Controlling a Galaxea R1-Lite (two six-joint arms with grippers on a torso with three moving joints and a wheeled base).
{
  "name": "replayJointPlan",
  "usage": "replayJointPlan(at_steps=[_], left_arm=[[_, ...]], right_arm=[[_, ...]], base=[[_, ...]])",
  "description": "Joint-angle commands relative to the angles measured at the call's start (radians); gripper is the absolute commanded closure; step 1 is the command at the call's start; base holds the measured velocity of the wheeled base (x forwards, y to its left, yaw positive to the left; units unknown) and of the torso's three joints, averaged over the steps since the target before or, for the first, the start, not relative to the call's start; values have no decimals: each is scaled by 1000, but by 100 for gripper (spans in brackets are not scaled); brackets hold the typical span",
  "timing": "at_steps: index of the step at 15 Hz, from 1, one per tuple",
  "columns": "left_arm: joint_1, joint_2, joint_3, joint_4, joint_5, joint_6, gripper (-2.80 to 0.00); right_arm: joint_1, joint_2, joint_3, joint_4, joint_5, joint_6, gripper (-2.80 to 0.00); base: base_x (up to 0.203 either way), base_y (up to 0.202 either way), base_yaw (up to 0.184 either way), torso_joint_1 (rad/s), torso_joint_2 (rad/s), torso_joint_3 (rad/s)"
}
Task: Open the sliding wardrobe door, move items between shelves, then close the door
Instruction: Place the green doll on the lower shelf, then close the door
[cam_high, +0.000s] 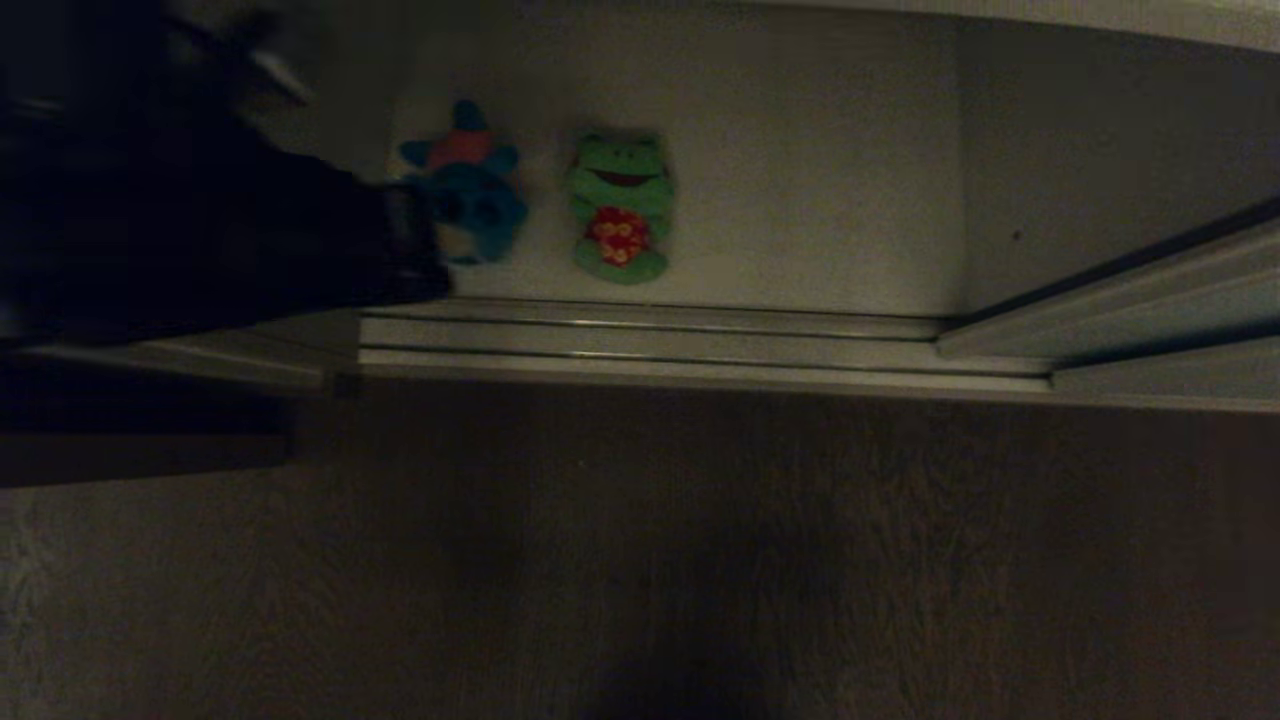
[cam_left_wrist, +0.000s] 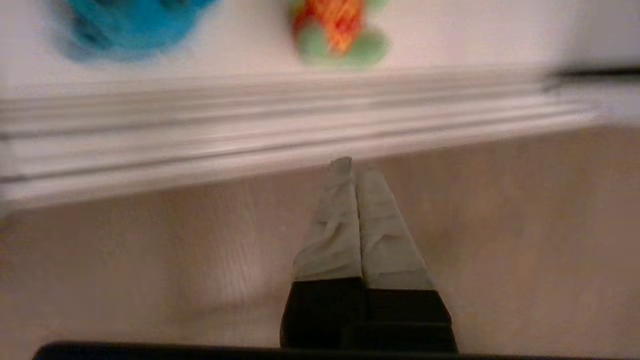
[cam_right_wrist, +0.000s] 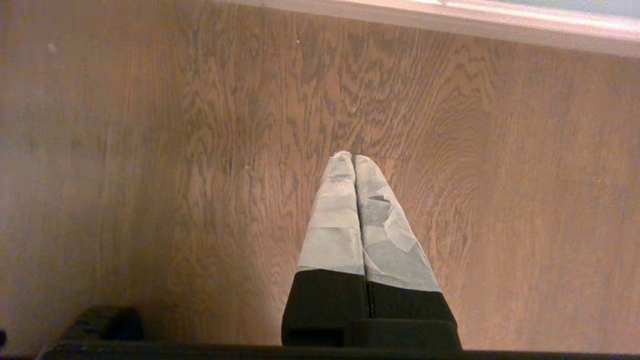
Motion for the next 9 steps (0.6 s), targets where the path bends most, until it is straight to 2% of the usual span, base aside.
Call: replayJointPlan(at_steps=[1,5,9], left_arm=[[47,-310,157,150,-3,17,0],[209,-612,439,314,-22,81,0],[241,-732,614,356,-59,92,0]], right_arm=[[0,-3,1,0,0,0,0],[1,-3,-1,-1,0,0,0],[0,-3,1,-1,0,0,0]], base=[[0,0,0,0,0,0],[0,0,0,0,0,0],[0,0,0,0,0,0]])
